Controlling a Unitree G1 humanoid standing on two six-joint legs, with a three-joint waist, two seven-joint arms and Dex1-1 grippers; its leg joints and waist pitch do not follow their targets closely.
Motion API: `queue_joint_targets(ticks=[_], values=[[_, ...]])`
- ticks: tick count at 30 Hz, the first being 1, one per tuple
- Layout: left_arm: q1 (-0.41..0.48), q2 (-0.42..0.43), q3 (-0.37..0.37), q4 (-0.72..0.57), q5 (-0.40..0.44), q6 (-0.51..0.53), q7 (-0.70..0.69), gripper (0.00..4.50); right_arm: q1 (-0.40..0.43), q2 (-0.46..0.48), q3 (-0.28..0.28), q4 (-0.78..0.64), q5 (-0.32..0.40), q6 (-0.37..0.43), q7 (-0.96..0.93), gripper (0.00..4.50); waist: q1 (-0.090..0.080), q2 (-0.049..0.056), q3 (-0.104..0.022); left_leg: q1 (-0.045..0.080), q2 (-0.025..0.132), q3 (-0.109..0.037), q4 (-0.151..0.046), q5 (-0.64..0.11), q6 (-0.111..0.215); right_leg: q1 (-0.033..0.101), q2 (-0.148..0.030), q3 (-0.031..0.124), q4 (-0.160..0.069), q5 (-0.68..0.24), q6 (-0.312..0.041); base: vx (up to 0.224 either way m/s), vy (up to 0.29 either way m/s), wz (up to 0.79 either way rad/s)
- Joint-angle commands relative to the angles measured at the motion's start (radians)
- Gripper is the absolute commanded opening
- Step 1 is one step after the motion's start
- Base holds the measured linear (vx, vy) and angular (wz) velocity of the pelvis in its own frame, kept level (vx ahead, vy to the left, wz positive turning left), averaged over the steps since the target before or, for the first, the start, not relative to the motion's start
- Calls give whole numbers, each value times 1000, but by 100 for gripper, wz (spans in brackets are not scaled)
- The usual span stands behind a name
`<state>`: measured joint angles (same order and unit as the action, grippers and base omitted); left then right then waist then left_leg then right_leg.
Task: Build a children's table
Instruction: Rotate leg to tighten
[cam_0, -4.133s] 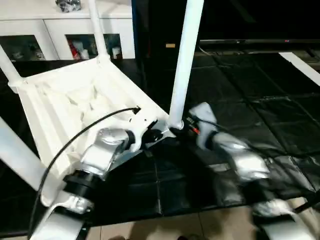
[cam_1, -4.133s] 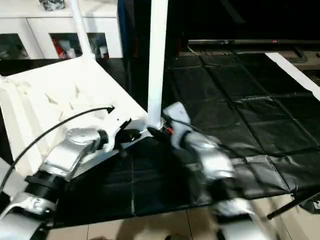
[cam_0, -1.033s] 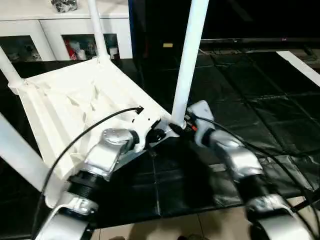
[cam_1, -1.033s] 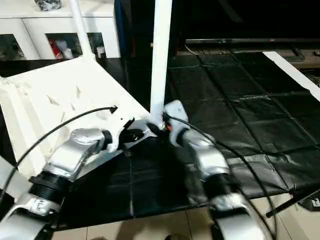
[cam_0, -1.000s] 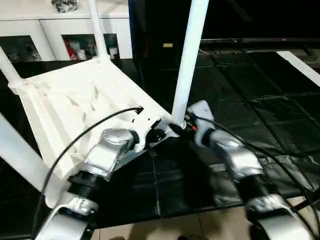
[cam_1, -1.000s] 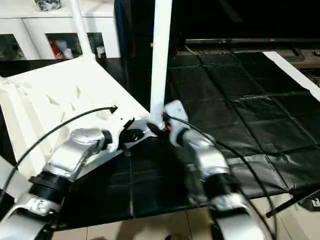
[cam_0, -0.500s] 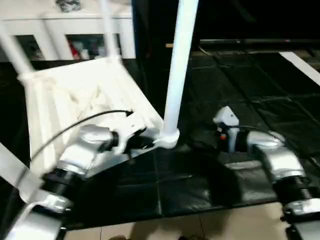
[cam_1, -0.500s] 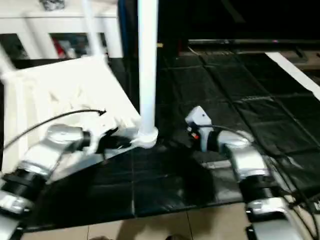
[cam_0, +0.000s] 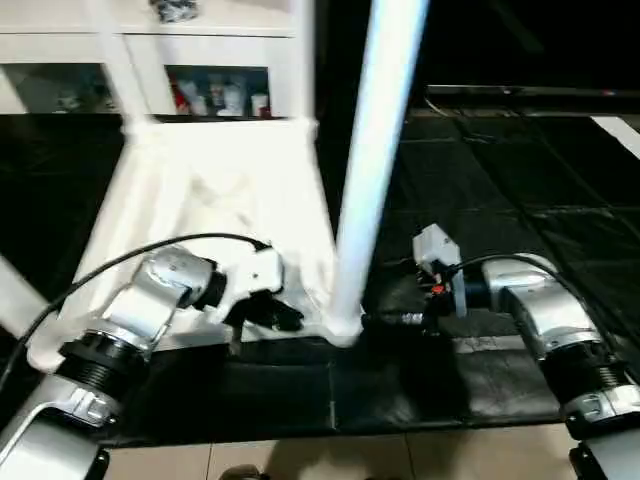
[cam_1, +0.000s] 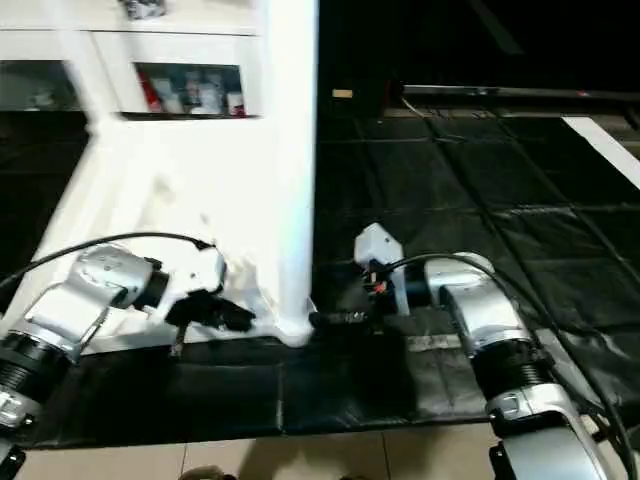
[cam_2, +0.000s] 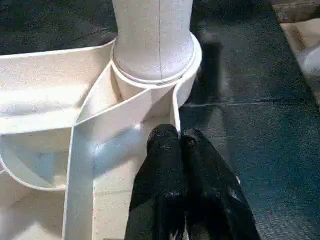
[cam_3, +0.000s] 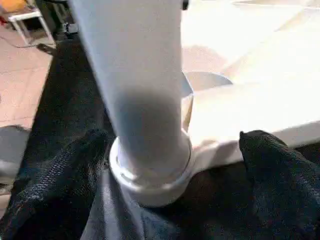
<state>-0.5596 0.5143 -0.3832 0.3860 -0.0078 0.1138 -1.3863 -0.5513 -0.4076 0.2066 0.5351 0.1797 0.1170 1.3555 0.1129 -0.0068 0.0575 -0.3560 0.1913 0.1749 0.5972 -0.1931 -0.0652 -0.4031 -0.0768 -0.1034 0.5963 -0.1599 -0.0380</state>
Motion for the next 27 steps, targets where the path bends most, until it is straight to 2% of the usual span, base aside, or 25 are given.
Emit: queue_joint_targets(ticks=[1,2,6,8,12,16,19,22,24,27], values=[[-11,-13,-48,-29,0,-19,-43,0,-16,0,10,10,-1,-8,14,447,-9,-2,-71,9,48,-7,-69,-164,47,54,-77,60,-67,-294,-182,0,0,0],[-9,-15,-48,-32,1,-19,-45,0,-18,6,11,13,0,-6,16,420,-10,-2,-71,8,48,-8,-69,-163,45,55,-77,60,-67,-296,-179,0,0,0],[-5,-15,-51,-36,1,-23,-52,0,-23,19,15,22,9,4,35,420,-13,-4,-71,5,46,-8,-68,-164,46,56,-77,59,-70,-321,-168,0,0,0],[-5,-14,-54,-35,1,-28,-56,0,-27,26,22,30,16,11,54,390,-14,-3,-72,6,46,-8,-68,-163,47,56,-76,59,-69,-319,-169,0,0,0],[-7,-12,-53,-29,6,-33,-59,0,-27,30,29,31,15,13,65,359,-16,-2,-73,6,47,-8,-68,-149,49,56,-75,59,-63,-274,-186,0,0,0],[-8,-10,-54,-28,7,-34,-60,0,-25,32,31,28,16,19,72,336,-15,-1,-72,5,46,-8,-68,-158,49,57,-76,59,-67,-295,-179,0,0,0],[-8,-10,-55,-26,8,-34,-62,0,-26,35,31,32,17,28,80,296,-16,-1,-72,7,46,-8,-68,-163,46,55,-76,59,-69,-311,-173,0,0,0],[-9,-10,-55,-25,11,-32,-63,0,-26,39,32,35,20,31,79,286,-16,-1,-73,6,47,-8,-68,-156,47,56,-75,59,-67,-299,-176,0,0,0],[-9,-10,-55,-25,11,-31,-63,0,-25,40,34,34,21,34,80,255,-16,-1,-72,6,47,-9,-68,-158,47,56,-76,59,-67,-302,-177,0,0,0],[-7,-9,-56,-27,13,-28,-63,0,-22,44,34,28,23,39,82,248,-16,-1,-72,6,47,-9,-68,-158,46,56,-76,59,-67,-302,-176,0,0,0]])
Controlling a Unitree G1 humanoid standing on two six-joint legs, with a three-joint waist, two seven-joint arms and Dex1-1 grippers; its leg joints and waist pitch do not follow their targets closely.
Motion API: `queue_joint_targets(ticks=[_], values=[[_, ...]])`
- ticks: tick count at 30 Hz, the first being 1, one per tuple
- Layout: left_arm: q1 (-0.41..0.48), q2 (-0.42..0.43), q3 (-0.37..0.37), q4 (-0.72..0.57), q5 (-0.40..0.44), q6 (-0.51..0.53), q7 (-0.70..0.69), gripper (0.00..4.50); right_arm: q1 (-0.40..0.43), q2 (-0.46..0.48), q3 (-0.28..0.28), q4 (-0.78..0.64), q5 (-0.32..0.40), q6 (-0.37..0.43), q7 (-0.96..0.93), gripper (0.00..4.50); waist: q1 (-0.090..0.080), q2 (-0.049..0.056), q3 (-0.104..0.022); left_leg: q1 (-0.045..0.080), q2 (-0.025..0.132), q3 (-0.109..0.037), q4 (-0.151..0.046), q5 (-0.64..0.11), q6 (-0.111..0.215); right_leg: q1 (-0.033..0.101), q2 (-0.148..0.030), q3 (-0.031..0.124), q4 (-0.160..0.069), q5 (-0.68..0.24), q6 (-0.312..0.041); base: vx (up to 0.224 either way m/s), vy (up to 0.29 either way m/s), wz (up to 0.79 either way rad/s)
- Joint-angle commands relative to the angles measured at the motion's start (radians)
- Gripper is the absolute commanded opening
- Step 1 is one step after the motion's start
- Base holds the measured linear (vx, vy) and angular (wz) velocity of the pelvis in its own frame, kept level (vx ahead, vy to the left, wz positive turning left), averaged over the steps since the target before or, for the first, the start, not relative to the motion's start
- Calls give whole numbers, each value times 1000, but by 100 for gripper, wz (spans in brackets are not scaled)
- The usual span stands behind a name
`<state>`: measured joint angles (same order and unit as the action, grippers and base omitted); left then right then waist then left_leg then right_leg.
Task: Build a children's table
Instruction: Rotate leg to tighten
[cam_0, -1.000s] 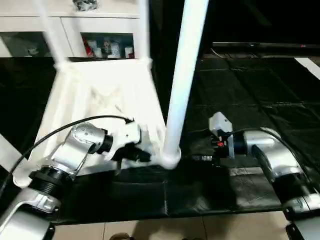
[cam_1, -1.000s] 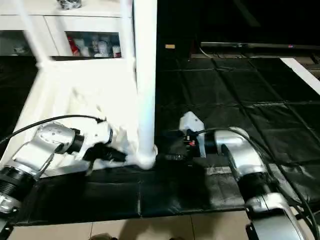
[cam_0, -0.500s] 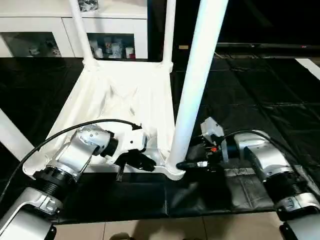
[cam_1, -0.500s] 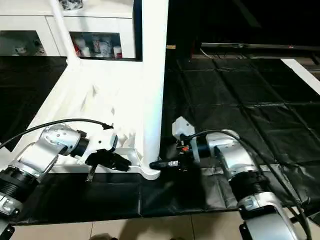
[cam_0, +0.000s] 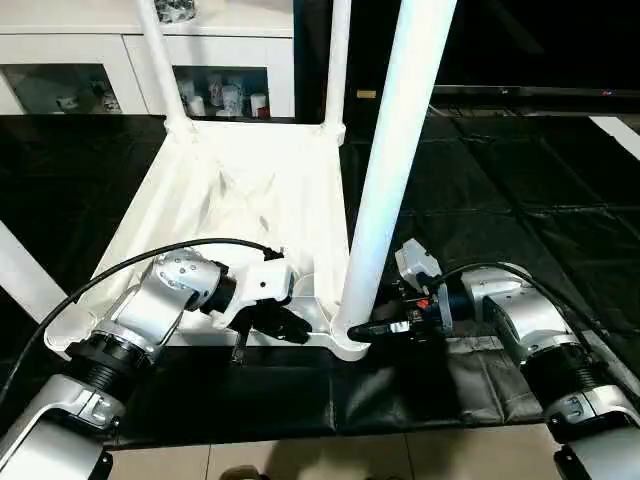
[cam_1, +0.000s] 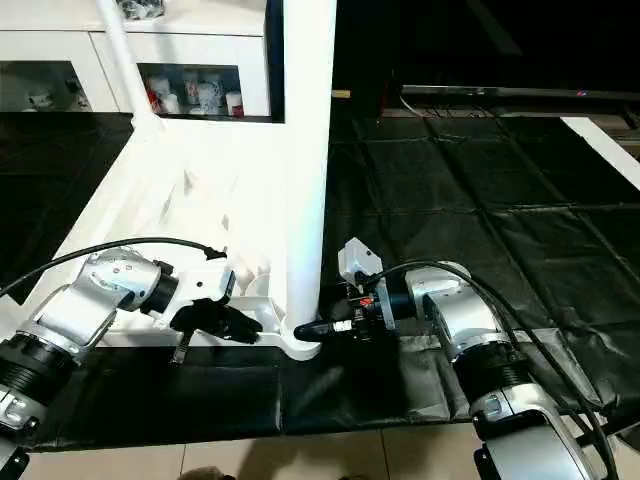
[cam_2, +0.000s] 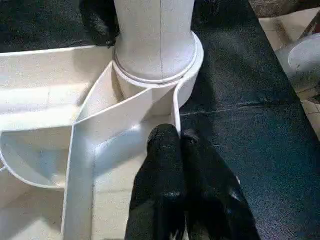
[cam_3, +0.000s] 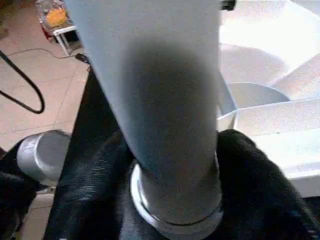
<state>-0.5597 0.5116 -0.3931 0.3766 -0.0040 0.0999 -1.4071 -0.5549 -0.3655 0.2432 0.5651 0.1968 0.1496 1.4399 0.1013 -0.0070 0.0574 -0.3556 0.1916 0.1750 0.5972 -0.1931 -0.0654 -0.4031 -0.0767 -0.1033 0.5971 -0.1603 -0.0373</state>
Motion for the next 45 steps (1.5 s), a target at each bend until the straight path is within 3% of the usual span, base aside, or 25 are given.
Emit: queue_joint_targets(ticks=[1,2,6,10,12,14,17,19,20,22,25,27,30,34,36,39,41,45], values=[[-7,-6,-46,-17,9,-14,-42,0,-18,2,-2,-2,6,7,-3,241,-5,-1,-72,6,46,-9,-68,-158,46,56,-76,58,-68,-301,-177,0,0,0],[-4,-5,-46,-20,10,-13,-40,0,-11,4,-6,-11,11,16,-3,217,-6,-3,-72,5,46,-8,-68,-159,46,56,-75,58,-68,-305,-175,0,0,0],[3,-9,-35,-21,8,5,-18,0,11,16,-19,-35,17,37,-43,206,-5,-2,-71,6,46,-9,-68,-156,44,56,-76,59,-69,-314,-169,0,0,0],[3,-43,3,-6,12,75,88,0,24,64,-39,-52,-25,48,-224,204,-15,-2,-65,8,44,-11,-72,-198,25,52,-76,58,-77,-374,-157,0,0,0],[-6,-74,35,10,15,120,171,0,24,105,-59,-59,-36,60,-329,202,-24,2,-60,16,35,-12,-70,-242,1,47,-77,55,-94,-498,-117,0,0,0],[-17,-108,67,21,14,162,252,0,22,142,-70,-61,-47,72,-411,199,-31,-1,-61,16,30,-16,-68,-249,1,47,-79,48,-107,-574,-73,0,0,0],[-34,-209,145,15,-1,287,448,0,9,241,-74,-37,-90,92,-605,198,-49,-3,-62,9,33,-19,-69,-243,-4,48,-75,46,-101,-542,-79,0,0,0],[-35,-233,157,6,-4,315,486,0,3,264,-74,-23,-101,95,-653,197,-61,-7,-63,2,32,-21,-70,-242,-2,52,-76,44,-99,-531,-80,0,0,0],[-40,-291,183,5,2,344,589,0,-18,312,-80,20,-119,111,-758,196,-74,-3,-63,-2,33,-22,-70,-241,4,51,-76,44,-97,-519,-89,0,0,0],[-45,-331,195,14,12,353,657,0,-30,341,-82,44,-141,115,-828,195,-76,-8,-65,-1,31,-21,-67,-233,8,51,-75,44,-101,-510,-90,0,0,0],[-52,-372,203,29,21,354,709,0,-44,365,-91,64,-159,115,-895,194,-72,-4,-69,3,29,-15,-65,-195,34,49,-73,52,-95,-429,-113,0,0,0],[-56,-385,206,31,23,364,723,0,-44,367,-97,57,-162,121,-909,193,-68,-1,-74,-2,32,-13,-64,-143,52,55,-70,56,-78,-306,-145,0,0,0],[-59,-391,207,28,35,379,743,0,-40,365,-105,46,-170,120,-919,193,-61,0,-75,-1,33,-11,-64,-114,64,59,-71,57,-70,-235,-175,0,0,0],[-57,-376,201,23,42,389,749,0,-30,347,-147,36,-144,85,-932,193,-57,3,-73,0,34,-11,-66,-128,61,60,-73,57,-73,-251,-180,0,0,0],[-52,-366,199,18,43,388,740,0,-20,334,-162,27,-128,83,-918,262,-57,-1,-72,2,35,-11,-67,-145,56,59,-72,57,-76,-265,-175,0,0,0],[-45,-351,193,13,48,385,723,0,-1,304,-164,4,-120,87,-881,264,-55,-2,-73,2,36,-12,-67,-147,58,61,-74,58,-74,-262,-172,0,0,0],[-35,-329,183,8,48,378,690,0,31,247,-167,-34,-105,77,-796,296,-51,-4,-73,2,35,-11,-66,-137,67,62,-73,58,-74,-250,-170,0,0,0],[-24,-301,166,6,44,360,642,0,65,177,-179,-69,-80,51,-690,315,-49,-2,-72,-4,34,-11,-65,-137,77,65,-74,55,-76,-258,-167,0,0,0]])
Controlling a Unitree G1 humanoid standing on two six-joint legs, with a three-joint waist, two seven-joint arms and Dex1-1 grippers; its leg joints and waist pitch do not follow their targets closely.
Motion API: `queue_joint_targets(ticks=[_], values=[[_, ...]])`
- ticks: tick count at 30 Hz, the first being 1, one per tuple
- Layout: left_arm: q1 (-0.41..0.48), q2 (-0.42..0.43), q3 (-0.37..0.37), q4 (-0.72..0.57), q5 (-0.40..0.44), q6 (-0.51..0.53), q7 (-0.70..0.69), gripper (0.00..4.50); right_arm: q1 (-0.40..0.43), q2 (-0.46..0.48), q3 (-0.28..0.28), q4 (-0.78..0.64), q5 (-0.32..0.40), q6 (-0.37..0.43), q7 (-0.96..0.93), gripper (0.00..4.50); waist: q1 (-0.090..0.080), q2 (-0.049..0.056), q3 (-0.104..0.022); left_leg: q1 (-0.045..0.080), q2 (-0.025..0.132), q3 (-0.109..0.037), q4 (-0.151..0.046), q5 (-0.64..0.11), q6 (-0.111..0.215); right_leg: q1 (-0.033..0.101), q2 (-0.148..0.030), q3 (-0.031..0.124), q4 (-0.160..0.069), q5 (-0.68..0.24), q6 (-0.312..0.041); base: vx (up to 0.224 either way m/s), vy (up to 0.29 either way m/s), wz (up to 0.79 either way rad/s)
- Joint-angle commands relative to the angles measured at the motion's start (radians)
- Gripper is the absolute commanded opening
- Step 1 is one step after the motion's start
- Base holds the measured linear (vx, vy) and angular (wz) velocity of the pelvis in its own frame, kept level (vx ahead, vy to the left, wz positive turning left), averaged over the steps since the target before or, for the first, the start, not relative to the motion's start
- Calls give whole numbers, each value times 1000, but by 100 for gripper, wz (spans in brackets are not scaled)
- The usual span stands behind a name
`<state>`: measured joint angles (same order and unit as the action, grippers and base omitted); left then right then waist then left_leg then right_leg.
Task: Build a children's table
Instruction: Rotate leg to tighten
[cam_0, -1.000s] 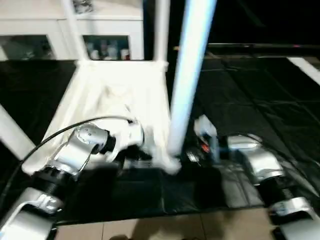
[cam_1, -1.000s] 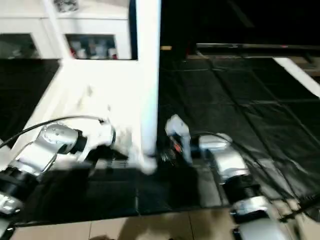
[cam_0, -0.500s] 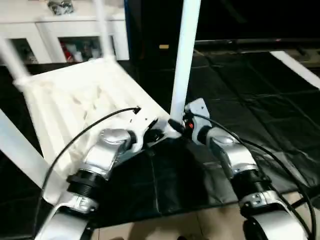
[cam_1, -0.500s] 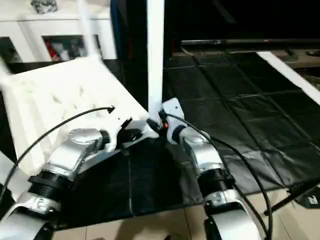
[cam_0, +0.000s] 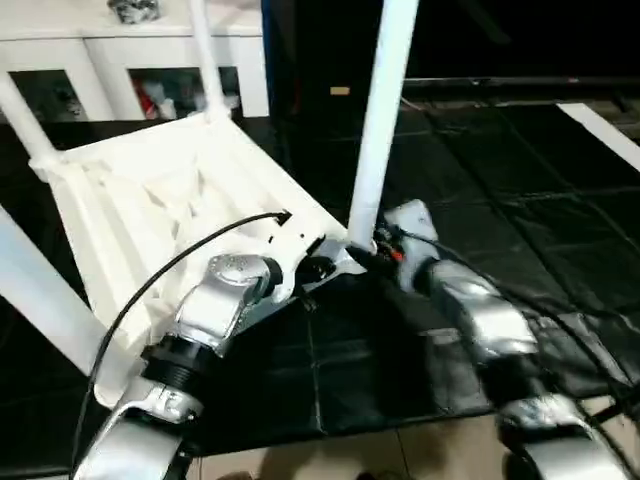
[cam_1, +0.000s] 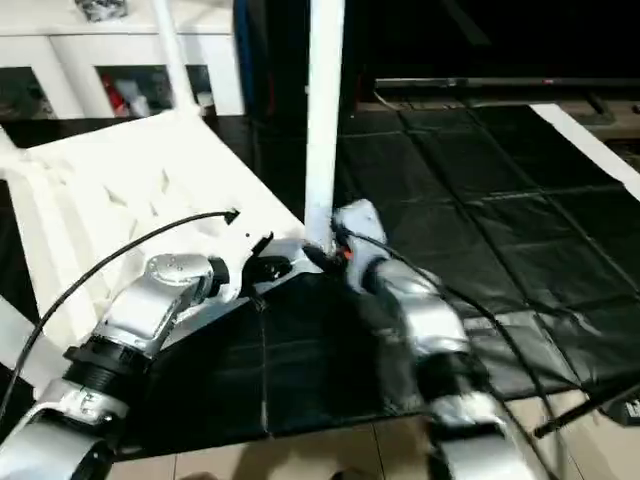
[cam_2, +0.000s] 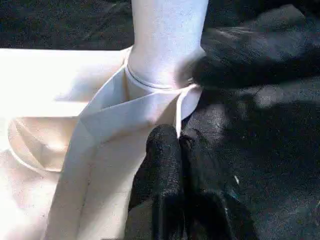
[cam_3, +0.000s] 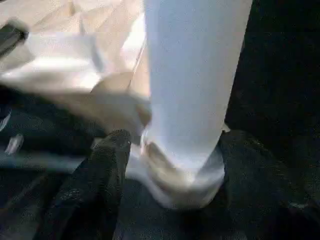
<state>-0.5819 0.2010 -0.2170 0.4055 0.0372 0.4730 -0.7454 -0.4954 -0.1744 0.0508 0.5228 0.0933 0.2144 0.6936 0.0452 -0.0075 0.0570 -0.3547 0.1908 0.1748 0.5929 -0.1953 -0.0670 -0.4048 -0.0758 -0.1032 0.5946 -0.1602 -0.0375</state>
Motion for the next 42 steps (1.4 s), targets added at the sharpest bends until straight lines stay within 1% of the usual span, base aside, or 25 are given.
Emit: queue_joint_targets(ticks=[1,2,4,5,8,11,12,15,16,18,24,25,28,29,30,31,32,33,34,35,36,37,38,39,42], values=[[7,34,-28,-20,1,-36,-65,0,27,-74,5,-54,43,-21,132,327,7,-3,-71,-4,34,-10,-60,-140,82,67,-74,55,-77,-272,-161,0,0,0],[13,52,-41,-21,-4,-51,-105,0,40,-117,-1,-73,57,-26,186,336,12,-4,-71,-3,35,-10,-59,-140,90,66,-74,57,-78,-289,-151,0,0,0],[15,69,-53,-18,-7,-80,-142,0,46,-150,-5,-84,67,-25,225,342,12,-5,-71,-3,35,-10,-59,-136,92,65,-72,56,-77,-285,-155,0,0,0],[18,90,-69,-15,-11,-107,-192,0,48,-180,-12,-93,80,-25,266,349,10,-11,-69,-5,34,-9,-59,-142,93,65,-72,55,-79,-300,-154,0,0,0],[24,121,-92,-9,-14,-157,-258,0,50,-213,-13,-113,103,-11,331,379,12,-9,-69,-2,35,-10,-59,-154,93,61,-74,55,-83,-351,-141,0,0,0],[26,167,-119,-1,-17,-202,-351,0,53,-253,13,-146,126,2,445,393,18,-9,-68,2,38,-10,-60,-156,90,59,-74,55,-83,-351,-145,0,0,0],[25,176,-123,-1,-19,-221,-374,0,51,-257,21,-148,129,2,466,410,21,-10,-69,4,40,-9,-60,-156,89,57,-73,56,-80,-338,-151,0,0,0],[23,194,-133,-2,-28,-249,-420,0,46,-270,44,-150,131,-4,503,419,30,-8,-69,6,43,-9,-62,-152,84,56,-74,56,-76,-320,-164,0,0,0],[19,203,-138,4,-24,-292,-434,0,29,-270,57,-127,115,-23,496,424,31,-10,-69,6,43,-9,-62,-150,83,56,-74,57,-74,-314,-167,0,0,0],[16,205,-137,7,-21,-294,-431,0,24,-268,57,-121,109,-30,492,445,41,-8,-70,9,43,-7,-62,-149,72,54,-76,58,-73,-308,-169,0,0,0],[14,189,-98,12,-30,-283,-367,0,33,-260,57,-145,91,-38,461,445,44,-9,-69,6,41,-8,-62,-152,59,58,-76,58,-74,-323,-155,0,0,0],[17,187,-92,6,-38,-267,-366,41,40,-262,57,-155,95,-33,461,450,44,-11,-69,4,40,-8,-62,-151,60,59,-76,57,-74,-328,-150,0,0,0],[31,187,-80,-22,-55,-225,-366,41,67,-277,64,-189,101,-29,463,450,44,-12,-70,2,41,-9,-62,-141,63,61,-77,58,-73,-326,-143,0,0,0],[36,191,-78,-34,-57,-221,-370,65,75,-280,66,-197,100,-28,461,450,42,-8,-70,2,41,-10,-63,-140,64,60,-76,57,-73,-320,-147,0,0,0],[39,193,-74,-43,-57,-217,-363,77,81,-283,65,-204,98,-26,457,450,40,-9,-70,2,40,-10,-62,-143,64,60,-75,57,-74,-319,-147,0,0,0],[43,197,-69,-54,-59,-211,-359,83,88,-285,65,-214,99,-25,454,450,40,-5,-69,1,40,-10,-62,-144,64,60,-75,57,-74,-318,-148,0,0,0],[44,200,-64,-60,-61,-207,-355,80,94,-287,63,-219,101,-24,450,450,38,-8,-68,1,39,-10,-63,-150,65,60,-74,56,-76,-325,-145,0,0,0],[46,203,-58,-68,-64,-202,-349,81,101,-288,61,-227,101,-22,444,450,38,-3,-65,1,39,-10,-64,-157,64,58,-74,56,-77,-334,-144,0,0,0],[50,207,-54,-79,-67,-196,-348,81,110,-288,58,-239,101,-19,438,450,37,-4,-65,2,38,-9,-63,-161,64,58,-73,56,-81,-342,-142,0,0,0],[58,220,-60,-102,-68,-176,-353,110,127,-286,56,-263,103,-10,429,450,36,4,-60,3,38,-12,-66,-181,59,56,-73,55,-83,-361,-139,0,0,0],[58,220,-60,-102,-68,-176,-353,123,127,-286,56,-263,103,-10,429,450,36,4,-60,3,38,-12,-66,-181,59,56,-73,55,-83,-361,-139,0,0,0],[63,226,-64,-111,-66,-168,-354,123,133,-285,56,-274,104,-6,426,450,33,1,-58,4,38,-12,-67,-196,59,55,-71,55,-85,-375,-132,0,0,0],[68,234,-70,-122,-60,-160,-359,123,144,-283,59,-290,106,-1,420,450,34,5,-56,5,38,-12,-68,-201,58,53,-71,55,-87,-382,-129,0,0,0],[68,234,-70,-122,-60,-160,-359,123,144,-283,59,-290,106,-1,420,450,32,3,-56,6,38,-13,-69,-211,57,53,-69,54,-89,-397,-125,0,0,0],[71,246,-81,-119,-27,-151,-345,123,160,-275,64,-310,111,4,407,450,32,7,-52,6,39,-14,-71,-222,54,51,-70,54,-91,-411,-120,0,0,0]])
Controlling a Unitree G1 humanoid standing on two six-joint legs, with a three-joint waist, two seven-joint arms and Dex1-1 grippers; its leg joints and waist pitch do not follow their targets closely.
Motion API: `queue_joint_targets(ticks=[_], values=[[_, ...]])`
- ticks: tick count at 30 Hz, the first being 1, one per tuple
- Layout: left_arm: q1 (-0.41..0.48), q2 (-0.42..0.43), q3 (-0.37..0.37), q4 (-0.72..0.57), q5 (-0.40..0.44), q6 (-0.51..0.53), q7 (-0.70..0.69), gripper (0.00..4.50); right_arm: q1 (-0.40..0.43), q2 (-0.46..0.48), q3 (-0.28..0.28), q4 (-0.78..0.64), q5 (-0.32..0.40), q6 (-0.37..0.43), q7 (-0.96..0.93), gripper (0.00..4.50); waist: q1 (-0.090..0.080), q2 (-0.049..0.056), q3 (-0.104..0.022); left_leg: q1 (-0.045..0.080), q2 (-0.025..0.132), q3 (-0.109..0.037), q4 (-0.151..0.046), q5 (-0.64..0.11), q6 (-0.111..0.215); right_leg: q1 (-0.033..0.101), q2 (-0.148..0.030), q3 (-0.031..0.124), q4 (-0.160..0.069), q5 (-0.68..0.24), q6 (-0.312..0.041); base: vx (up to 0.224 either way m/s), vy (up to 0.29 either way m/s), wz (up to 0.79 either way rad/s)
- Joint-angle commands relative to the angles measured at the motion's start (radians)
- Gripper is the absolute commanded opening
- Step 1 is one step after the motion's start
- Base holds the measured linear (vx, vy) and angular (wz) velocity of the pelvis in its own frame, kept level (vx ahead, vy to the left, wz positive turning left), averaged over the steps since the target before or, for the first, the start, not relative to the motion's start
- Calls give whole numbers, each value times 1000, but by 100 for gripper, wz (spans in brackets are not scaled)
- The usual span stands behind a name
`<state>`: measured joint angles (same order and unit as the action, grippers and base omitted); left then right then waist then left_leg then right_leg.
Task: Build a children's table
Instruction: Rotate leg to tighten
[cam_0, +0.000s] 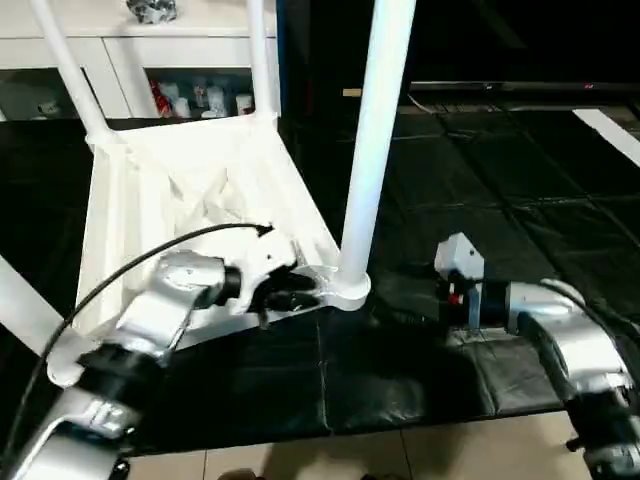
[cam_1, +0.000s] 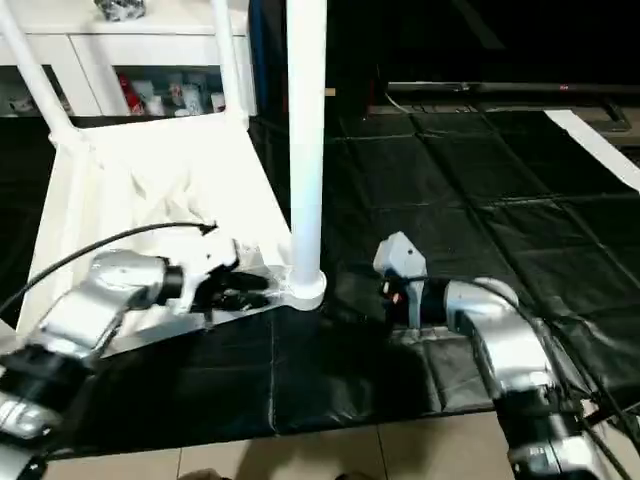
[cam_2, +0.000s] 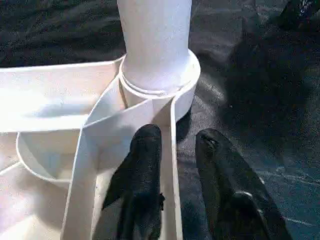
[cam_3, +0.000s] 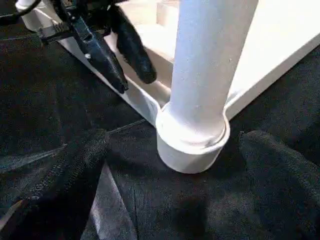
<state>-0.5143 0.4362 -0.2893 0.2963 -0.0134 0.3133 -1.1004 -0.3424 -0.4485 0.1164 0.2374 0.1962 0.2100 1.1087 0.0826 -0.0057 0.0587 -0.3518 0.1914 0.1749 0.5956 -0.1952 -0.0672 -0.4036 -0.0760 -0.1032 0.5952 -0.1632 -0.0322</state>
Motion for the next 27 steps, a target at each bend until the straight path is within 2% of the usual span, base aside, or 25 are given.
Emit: queue_joint_targets(ticks=[1,8,14,15,17,19,21,23,25,27], values=[[0,13,-11,-1,33,16,23,123,11,2,2,-28,9,9,-11,450,-6,5,-54,4,38,-15,-74,-227,53,50,-69,54,-91,-403,-124,0,0,0],[-1,24,-27,-2,48,84,50,123,26,8,15,-51,9,19,-22,450,-7,6,-51,2,38,-15,-77,-228,55,50,-70,55,-91,-391,-131,0,0,0],[-10,14,-26,16,62,104,77,123,29,10,23,-59,13,23,-26,450,-10,7,-48,3,37,-16,-78,-249,51,49,-72,54,-98,-433,-122,0,0,0],[-12,11,-24,16,58,104,77,107,31,10,25,-62,14,24,-26,450,-11,7,-48,3,37,-17,-78,-252,50,48,-72,54,-99,-438,-120,0,0,0],[-15,7,-22,16,52,107,79,107,32,11,26,-63,14,24,-27,450,-12,7,-48,3,36,-17,-78,-255,51,49,-72,53,-101,-450,-115,0,0,0],[-17,7,-26,11,43,114,70,78,33,12,28,-64,14,24,-27,450,-15,7,-48,2,36,-18,-78,-257,51,48,-73,53,-101,-457,-112,0,0,0],[-14,13,-33,3,44,117,54,72,33,11,29,-62,14,22,-26,450,-18,8,-48,2,37,-19,-79,-259,51,48,-73,53,-101,-457,-114,0,0,0],[-13,13,-34,6,45,114,54,46,30,10,29,-58,14,21,-23,450,-20,8,-49,1,38,-19,-79,-259,52,48,-72,53,-100,-447,-118,0,0,0],[-13,13,-34,9,44,113,55,46,29,9,30,-56,14,20,-21,450,-22,8,-49,0,37,-19,-79,-259,53,48,-73,54,-100,-443,-120,0,0,0],[-13,12,-36,15,43,106,53,22,25,8,31,-51,13,17,-19,450,-22,7,-49,1,37,-18,-78,-259,54,48,-73,54,-102,-455,-118,0,0,0]])
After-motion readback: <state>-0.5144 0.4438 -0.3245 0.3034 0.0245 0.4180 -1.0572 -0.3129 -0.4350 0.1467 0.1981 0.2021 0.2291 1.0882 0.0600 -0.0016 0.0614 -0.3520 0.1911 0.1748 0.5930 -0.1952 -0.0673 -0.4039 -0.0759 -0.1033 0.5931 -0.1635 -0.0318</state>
